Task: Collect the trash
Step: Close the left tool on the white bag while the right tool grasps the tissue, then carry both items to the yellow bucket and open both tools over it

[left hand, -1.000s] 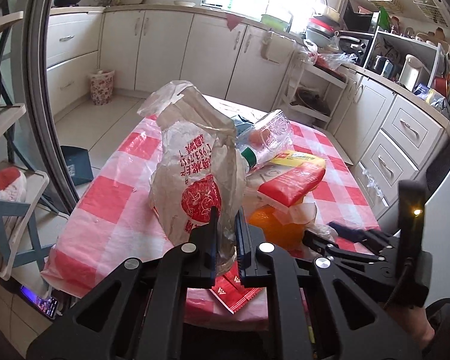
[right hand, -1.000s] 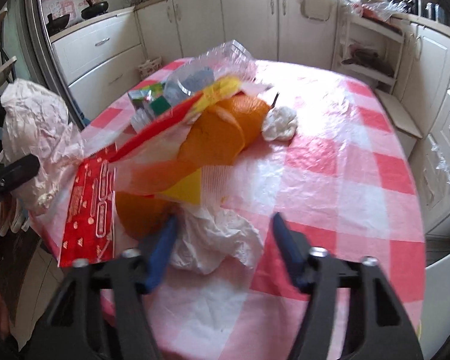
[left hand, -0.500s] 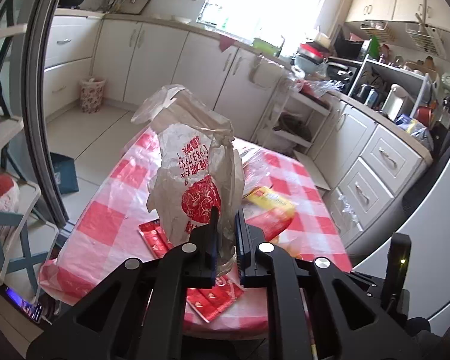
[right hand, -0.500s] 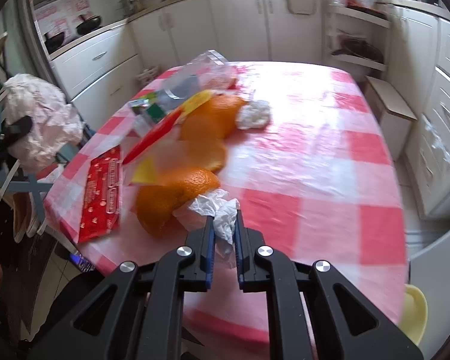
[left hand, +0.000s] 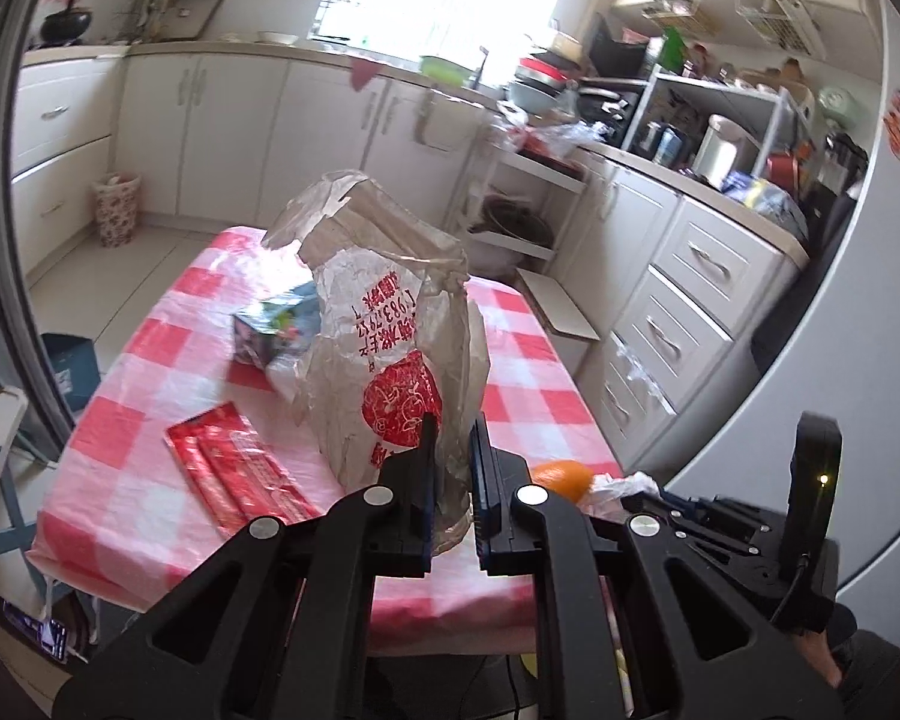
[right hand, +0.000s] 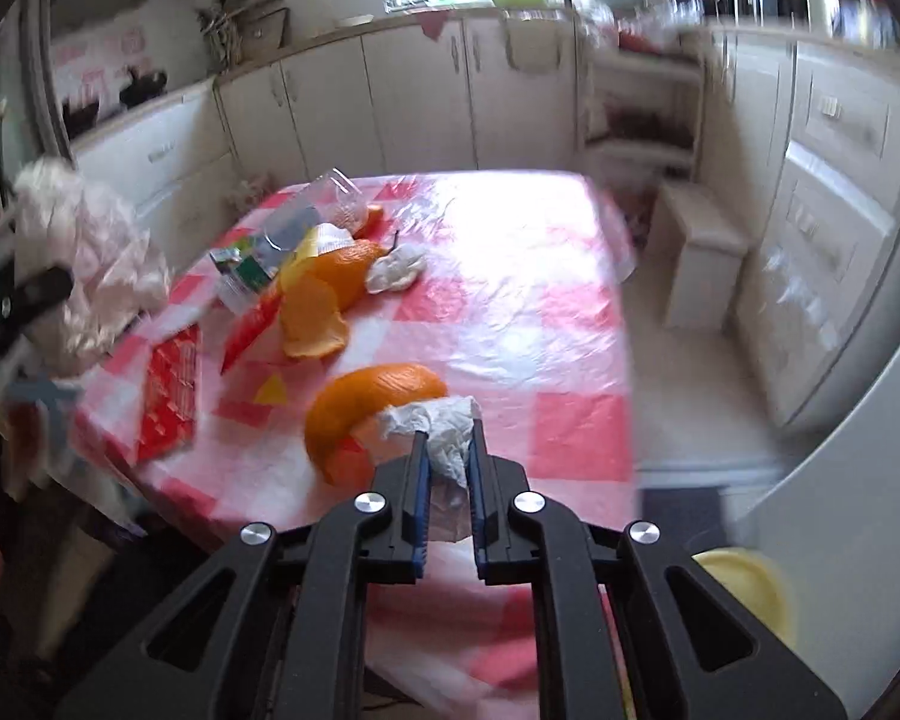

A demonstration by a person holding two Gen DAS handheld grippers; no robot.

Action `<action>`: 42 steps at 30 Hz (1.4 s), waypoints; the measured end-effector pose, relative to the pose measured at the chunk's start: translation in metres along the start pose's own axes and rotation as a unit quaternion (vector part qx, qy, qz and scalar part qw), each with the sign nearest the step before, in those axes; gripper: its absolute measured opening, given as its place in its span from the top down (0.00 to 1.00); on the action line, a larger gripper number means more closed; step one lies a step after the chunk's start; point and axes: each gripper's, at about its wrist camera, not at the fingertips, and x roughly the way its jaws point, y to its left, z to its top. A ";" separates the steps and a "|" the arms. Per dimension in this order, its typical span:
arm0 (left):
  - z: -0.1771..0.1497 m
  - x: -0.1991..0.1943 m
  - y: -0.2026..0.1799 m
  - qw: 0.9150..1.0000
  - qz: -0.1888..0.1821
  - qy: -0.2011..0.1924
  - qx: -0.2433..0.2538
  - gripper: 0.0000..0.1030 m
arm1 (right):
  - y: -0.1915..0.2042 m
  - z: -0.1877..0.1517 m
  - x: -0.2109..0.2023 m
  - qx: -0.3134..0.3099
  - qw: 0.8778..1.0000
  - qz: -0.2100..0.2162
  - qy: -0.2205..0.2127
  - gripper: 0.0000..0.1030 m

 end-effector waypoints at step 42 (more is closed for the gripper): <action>-0.042 0.062 -0.139 0.983 -0.133 0.098 0.082 0.91 | -0.130 -0.073 -0.078 0.132 0.990 -0.054 0.003 0.86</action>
